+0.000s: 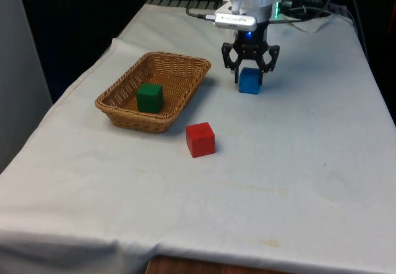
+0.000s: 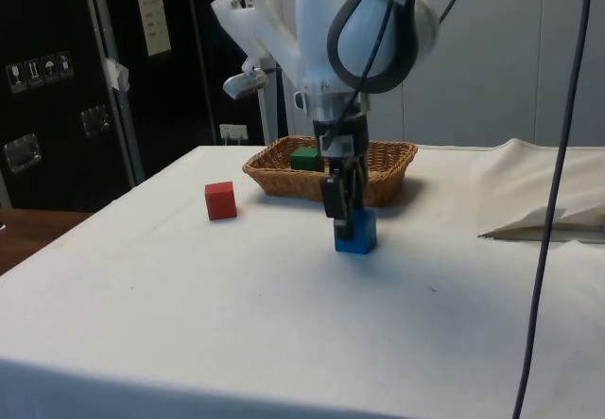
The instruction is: Pick up exactly two blocks and place them into the basket.
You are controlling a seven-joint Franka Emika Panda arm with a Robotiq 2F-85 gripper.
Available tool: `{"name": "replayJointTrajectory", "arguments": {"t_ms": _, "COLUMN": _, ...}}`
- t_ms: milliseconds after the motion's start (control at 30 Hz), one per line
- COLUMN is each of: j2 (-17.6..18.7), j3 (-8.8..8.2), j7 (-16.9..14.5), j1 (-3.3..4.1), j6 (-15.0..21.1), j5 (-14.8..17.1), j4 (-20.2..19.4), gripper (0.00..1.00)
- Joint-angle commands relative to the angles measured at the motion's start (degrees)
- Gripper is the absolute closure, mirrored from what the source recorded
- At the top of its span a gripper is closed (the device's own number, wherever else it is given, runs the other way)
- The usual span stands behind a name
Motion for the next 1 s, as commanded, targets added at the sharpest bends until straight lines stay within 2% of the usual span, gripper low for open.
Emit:
{"name": "replayJointTrajectory", "arguments": {"t_ms": 0, "j2": 0.23, "j3": 0.29, "j7": -0.06, "j1": -0.06, "j6": 0.46, "j5": 0.34, "j4": 0.06, "gripper": 0.76}}
{"name": "replayJointTrajectory", "arguments": {"t_ms": 67, "j2": 0.29, "j3": 0.29, "j7": -0.06, "j1": -0.06, "j6": 0.46, "j5": 0.34, "j4": 0.11, "gripper": 0.96}}
{"name": "replayJointTrajectory", "arguments": {"t_ms": 100, "j2": 0.29, "j3": 0.29, "j7": -0.06, "j1": -0.06, "j6": 0.46, "j5": 0.34, "j4": 0.11, "gripper": 0.99}}
{"name": "replayJointTrajectory", "arguments": {"t_ms": 333, "j2": 0.34, "j3": 0.29, "j7": -0.11, "j1": -0.06, "j6": 0.46, "j5": 0.34, "j4": 0.11, "gripper": 0.98}}
{"name": "replayJointTrajectory", "arguments": {"t_ms": 467, "j2": -1.95, "j3": -0.52, "j7": 0.23, "j1": 0.23, "j6": -0.92, "j5": -0.92, "j4": -0.17, "gripper": 0.98}}
{"name": "replayJointTrajectory", "arguments": {"t_ms": 500, "j2": -1.15, "j3": -0.06, "j7": -0.23, "j1": 0.0, "j6": -0.34, "j5": -0.06, "j4": 0.11, "gripper": 0.98}}
{"name": "replayJointTrajectory", "arguments": {"t_ms": 567, "j2": -2.86, "j3": -0.74, "j7": 0.17, "j1": 0.29, "j6": -1.43, "j5": -1.26, "j4": -0.29, "gripper": 0.98}}
{"name": "replayJointTrajectory", "arguments": {"t_ms": 733, "j2": -5.39, "j3": -1.15, "j7": -0.11, "j1": 0.11, "j6": -3.21, "j5": -2.12, "j4": -0.46, "gripper": 0.98}}
{"name": "replayJointTrajectory", "arguments": {"t_ms": 767, "j2": -4.87, "j3": -0.57, "j7": -0.74, "j1": 0.0, "j6": -2.58, "j5": -0.74, "j4": -0.4, "gripper": 0.98}}
{"name": "replayJointTrajectory", "arguments": {"t_ms": 800, "j2": -6.59, "j3": -1.43, "j7": -0.4, "j1": -0.06, "j6": -4.13, "j5": -2.64, "j4": -0.4, "gripper": 0.98}}
{"name": "replayJointTrajectory", "arguments": {"t_ms": 967, "j2": -9.63, "j3": -2.69, "j7": -2.01, "j1": -0.17, "j6": -6.36, "j5": -3.72, "j4": -0.29, "gripper": 0.98}}
